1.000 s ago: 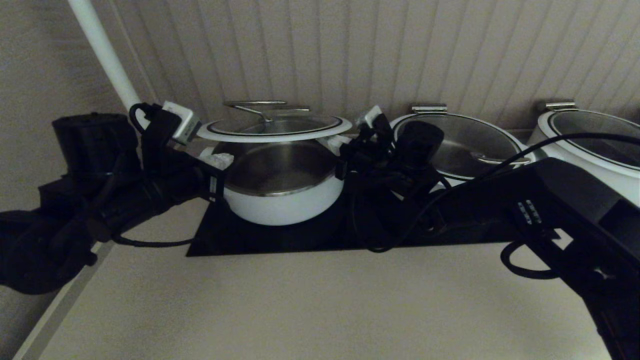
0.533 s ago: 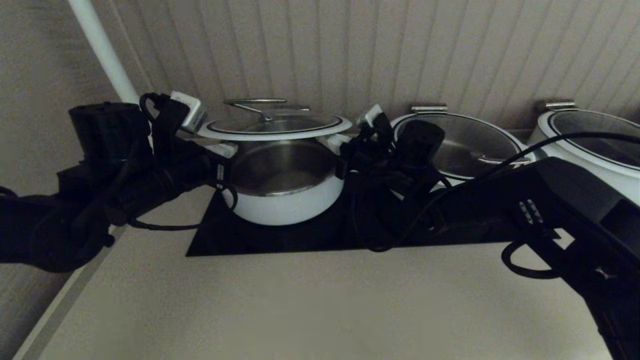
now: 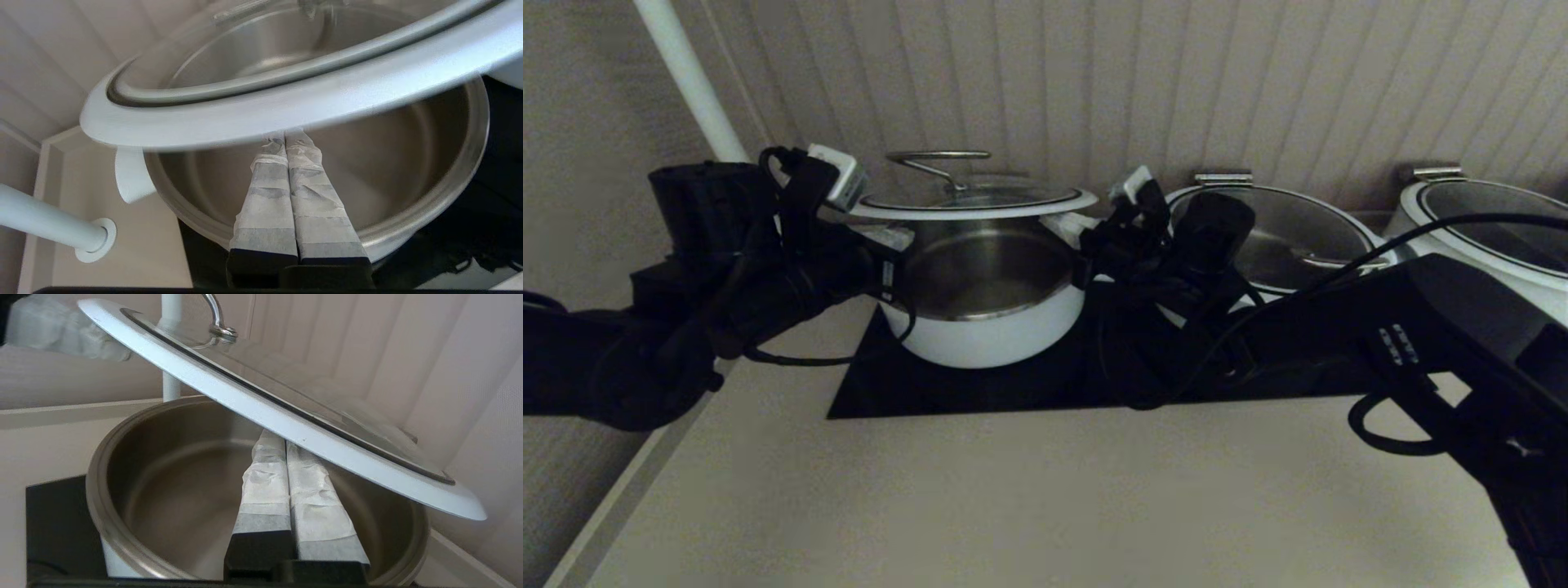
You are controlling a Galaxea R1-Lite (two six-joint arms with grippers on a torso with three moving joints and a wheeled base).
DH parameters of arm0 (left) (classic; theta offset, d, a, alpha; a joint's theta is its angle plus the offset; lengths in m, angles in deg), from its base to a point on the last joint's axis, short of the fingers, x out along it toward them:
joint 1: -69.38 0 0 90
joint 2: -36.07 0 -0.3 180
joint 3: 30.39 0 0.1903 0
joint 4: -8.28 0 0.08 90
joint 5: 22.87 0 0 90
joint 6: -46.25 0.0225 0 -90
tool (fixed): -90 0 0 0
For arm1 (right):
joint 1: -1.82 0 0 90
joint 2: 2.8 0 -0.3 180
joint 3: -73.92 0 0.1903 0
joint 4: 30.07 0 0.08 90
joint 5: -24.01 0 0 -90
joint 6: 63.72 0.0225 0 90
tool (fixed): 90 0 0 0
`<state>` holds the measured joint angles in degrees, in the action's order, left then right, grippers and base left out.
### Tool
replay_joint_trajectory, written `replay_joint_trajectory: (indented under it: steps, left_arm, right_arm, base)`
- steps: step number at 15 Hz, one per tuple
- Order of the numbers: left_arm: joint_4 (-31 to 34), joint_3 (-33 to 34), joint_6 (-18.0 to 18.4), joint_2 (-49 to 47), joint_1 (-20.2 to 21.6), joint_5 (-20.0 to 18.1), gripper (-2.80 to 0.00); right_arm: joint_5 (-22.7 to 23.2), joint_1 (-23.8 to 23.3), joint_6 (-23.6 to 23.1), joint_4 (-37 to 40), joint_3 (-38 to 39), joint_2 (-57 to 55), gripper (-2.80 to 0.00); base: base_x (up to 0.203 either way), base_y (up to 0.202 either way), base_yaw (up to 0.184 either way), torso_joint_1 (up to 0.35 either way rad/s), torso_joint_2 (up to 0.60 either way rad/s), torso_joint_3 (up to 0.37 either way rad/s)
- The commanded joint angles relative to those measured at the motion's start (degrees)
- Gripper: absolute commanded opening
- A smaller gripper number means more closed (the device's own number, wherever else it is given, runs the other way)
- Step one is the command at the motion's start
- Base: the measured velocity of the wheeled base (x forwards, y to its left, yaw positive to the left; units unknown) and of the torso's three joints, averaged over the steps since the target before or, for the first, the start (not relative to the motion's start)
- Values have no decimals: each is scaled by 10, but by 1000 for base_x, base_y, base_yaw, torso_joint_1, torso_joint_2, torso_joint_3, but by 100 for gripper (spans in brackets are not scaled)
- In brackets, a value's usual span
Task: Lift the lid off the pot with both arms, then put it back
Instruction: Open the pot lid completely
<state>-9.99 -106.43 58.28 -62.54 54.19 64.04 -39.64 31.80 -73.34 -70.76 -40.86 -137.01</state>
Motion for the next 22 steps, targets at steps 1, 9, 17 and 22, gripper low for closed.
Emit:
replay_joint_trajectory:
  steps: [1,9,17,22]
  left_arm:
    - [-2,-5,1,-5,0,0,-280]
    - [-2,-6,1,0,0,3,-280]
    - [-2,-6,1,3,0,3,-280]
    - [-3,-6,1,5,0,4,-280]
  right_arm:
    - [1,1,-1,-3,7,7,-280]
    - [1,1,-1,-47,79,25,-280]
    - [2,1,-3,-103,208,68,-280]
    - [1,0,-2,-162,313,109,-280]
  base:
    - [0,0,0,0,0,0]
    - [0,0,0,0,0,0]
    - [0,0,0,0,0,0]
    - [0,0,0,0,0,0]
